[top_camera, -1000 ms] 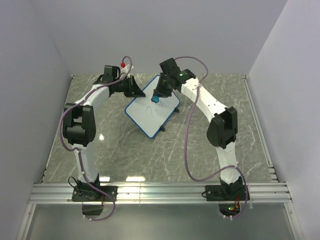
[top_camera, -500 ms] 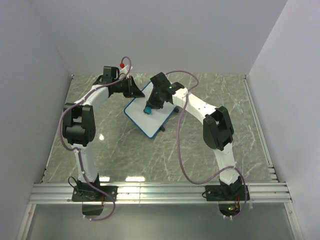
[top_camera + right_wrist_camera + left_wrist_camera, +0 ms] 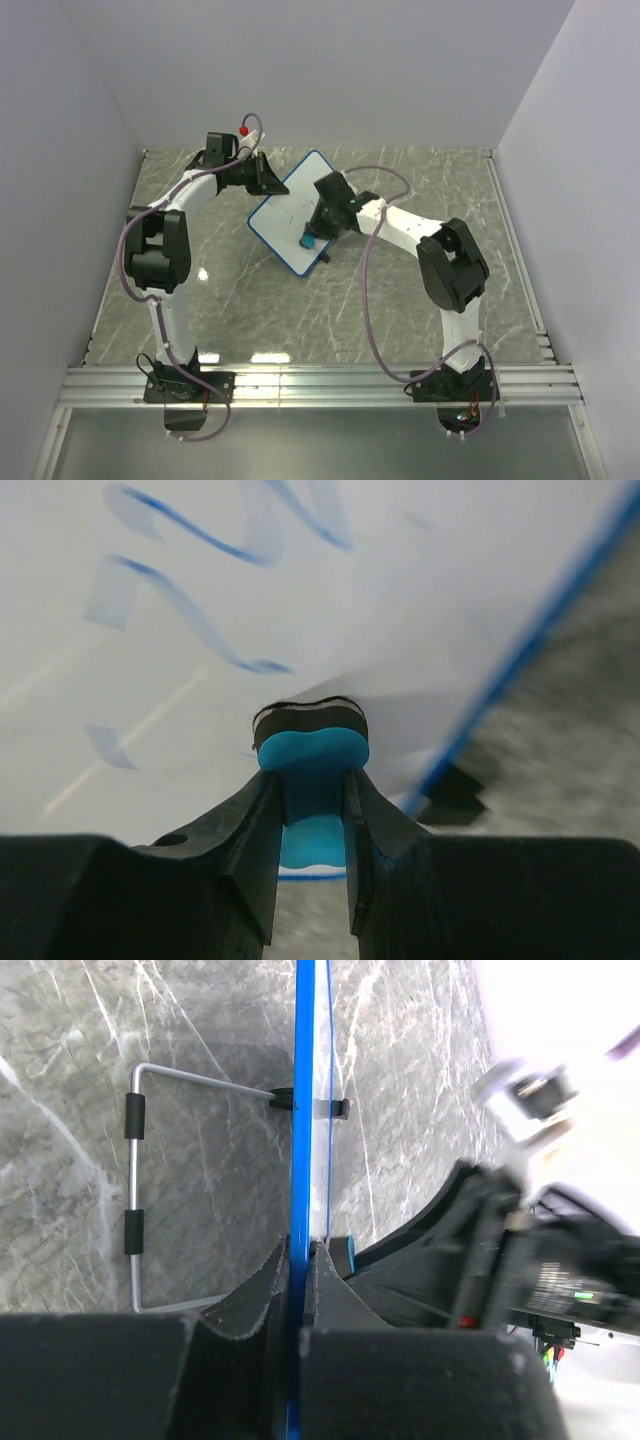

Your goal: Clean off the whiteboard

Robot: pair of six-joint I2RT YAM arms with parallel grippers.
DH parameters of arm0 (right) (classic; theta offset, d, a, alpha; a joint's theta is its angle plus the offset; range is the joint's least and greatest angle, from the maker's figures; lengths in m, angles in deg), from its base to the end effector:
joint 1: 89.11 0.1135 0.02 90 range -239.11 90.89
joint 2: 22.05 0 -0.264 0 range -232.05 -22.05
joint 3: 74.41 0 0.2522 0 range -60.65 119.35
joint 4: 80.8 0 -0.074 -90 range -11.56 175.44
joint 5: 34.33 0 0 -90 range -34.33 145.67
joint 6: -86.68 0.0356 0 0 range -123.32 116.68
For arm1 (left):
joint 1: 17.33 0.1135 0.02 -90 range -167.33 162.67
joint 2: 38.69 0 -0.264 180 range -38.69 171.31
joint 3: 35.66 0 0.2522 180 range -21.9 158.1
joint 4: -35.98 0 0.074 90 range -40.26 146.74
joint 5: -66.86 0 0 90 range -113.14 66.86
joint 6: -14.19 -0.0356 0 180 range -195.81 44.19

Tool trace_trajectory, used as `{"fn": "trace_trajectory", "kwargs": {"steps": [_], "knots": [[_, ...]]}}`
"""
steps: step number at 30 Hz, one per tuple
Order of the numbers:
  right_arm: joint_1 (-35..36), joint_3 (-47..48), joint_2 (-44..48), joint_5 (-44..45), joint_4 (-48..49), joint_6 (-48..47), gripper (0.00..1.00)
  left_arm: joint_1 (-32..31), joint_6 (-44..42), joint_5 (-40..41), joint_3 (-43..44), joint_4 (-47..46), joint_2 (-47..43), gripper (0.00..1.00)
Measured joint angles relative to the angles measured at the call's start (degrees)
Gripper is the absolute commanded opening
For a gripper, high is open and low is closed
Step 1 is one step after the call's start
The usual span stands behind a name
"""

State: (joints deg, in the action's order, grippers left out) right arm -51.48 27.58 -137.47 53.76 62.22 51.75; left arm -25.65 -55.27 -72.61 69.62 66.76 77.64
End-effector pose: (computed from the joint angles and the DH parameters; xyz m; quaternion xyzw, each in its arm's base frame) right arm 0.3544 0.2748 0.2089 0.1370 0.9308 0.2558 0.2224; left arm 0.4483 -0.0929 0.2370 0.0815 0.8426 -0.4623 0.2638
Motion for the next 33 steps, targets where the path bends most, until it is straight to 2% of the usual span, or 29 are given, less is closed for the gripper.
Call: {"fn": "trace_trajectory", "kwargs": {"steps": [1, 4, 8, 12, 20, 25, 33], "knots": [[-0.1, -4.3, 1.3, -0.4, 0.5, 0.0, 0.00, 0.0, -0.1, 0.0, 0.0, 0.0, 0.0, 0.00], [-0.2, -9.4, 2.8, -0.9, 0.6, 0.3, 0.00, -0.1, -0.2, -0.1, 0.1, 0.1, -0.1, 0.00], [-0.1, -9.7, 3.1, -1.1, 1.3, -0.1, 0.00, -0.3, -0.6, 0.3, 0.1, 0.4, -0.5, 0.00], [-0.1, -4.3, 0.8, -1.0, -4.7, -1.5, 0.00, -0.3, -0.6, 0.5, 0.1, 0.5, -0.5, 0.00], [0.2, 16.0, -7.8, -0.7, -20.5, 0.7, 0.00, -0.3, -1.3, 1.9, 0.9, 1.4, -0.6, 0.00], [1.3, 24.0, -9.4, -1.3, -17.4, 5.8, 0.00, -0.3, -1.3, 2.0, 0.8, 1.5, -0.6, 0.00], [2.4, 24.3, -9.4, -3.7, -13.1, 10.6, 0.00, -0.3, -1.2, 2.3, -0.2, 0.5, -1.0, 0.00]]}}
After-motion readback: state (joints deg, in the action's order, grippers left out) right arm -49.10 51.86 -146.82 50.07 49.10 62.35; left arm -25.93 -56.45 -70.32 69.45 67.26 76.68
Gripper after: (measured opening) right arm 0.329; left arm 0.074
